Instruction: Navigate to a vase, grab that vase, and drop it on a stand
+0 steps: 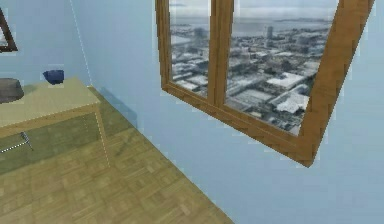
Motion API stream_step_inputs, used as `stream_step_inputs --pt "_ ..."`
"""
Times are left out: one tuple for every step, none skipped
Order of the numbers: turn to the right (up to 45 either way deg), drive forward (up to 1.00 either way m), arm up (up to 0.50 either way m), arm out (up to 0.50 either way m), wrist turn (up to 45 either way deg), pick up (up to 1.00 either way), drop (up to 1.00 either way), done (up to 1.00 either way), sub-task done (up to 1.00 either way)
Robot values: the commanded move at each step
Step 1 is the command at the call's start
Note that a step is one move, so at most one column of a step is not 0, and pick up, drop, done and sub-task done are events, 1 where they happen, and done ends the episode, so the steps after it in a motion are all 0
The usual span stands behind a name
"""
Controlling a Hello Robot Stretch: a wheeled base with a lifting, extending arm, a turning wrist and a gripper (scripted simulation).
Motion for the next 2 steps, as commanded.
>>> stream_step_inputs --pt "0.0 0.00 0.00 -0.10 0.0 0.00 0.00 0.00 0.00" --pt "0.0 0.00 0.00 0.00 0.0 0.00 0.00 1.00 0.00"
